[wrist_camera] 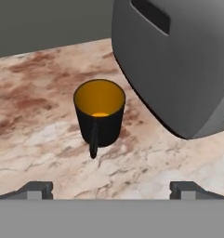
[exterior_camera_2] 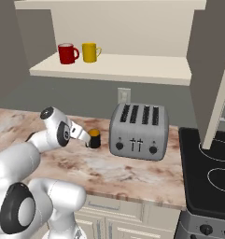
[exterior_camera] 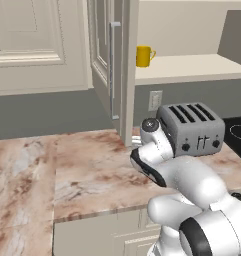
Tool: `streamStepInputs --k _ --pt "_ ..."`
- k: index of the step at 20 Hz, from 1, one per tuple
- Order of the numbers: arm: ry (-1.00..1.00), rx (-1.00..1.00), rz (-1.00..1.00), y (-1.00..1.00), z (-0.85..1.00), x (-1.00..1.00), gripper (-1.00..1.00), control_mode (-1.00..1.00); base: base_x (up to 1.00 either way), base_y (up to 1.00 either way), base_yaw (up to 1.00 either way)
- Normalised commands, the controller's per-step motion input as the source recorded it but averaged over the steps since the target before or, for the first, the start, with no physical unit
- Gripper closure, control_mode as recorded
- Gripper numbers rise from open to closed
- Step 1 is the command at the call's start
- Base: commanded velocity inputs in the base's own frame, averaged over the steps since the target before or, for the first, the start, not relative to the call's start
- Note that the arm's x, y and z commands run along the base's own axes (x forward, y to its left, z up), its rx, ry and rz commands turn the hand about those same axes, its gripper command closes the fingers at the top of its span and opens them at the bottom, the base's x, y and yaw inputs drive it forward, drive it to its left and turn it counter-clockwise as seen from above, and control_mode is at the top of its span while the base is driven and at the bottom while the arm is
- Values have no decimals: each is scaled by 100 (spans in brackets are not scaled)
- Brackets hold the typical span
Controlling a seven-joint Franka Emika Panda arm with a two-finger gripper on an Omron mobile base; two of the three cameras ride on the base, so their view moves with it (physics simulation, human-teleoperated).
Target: Pick the mug on the counter and place it in the cabinet with the handle facing the right, like the mugs already inside.
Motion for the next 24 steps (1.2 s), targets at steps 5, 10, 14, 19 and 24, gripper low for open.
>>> streamStepInputs --k 5,10,14,19,24 --pt "0 0 0 0 -28 21 -100 -100 0 0 0" --pt "0 0 0 0 -15 21 -100 -100 0 0 0" --pt "0 0 0 0 -12 25 -100 -100 0 0 0" --pt "0 0 0 -5 -17 26 -100 -100 0 0 0" --pt "0 0 0 -3 -23 20 -100 -100 0 0 0"
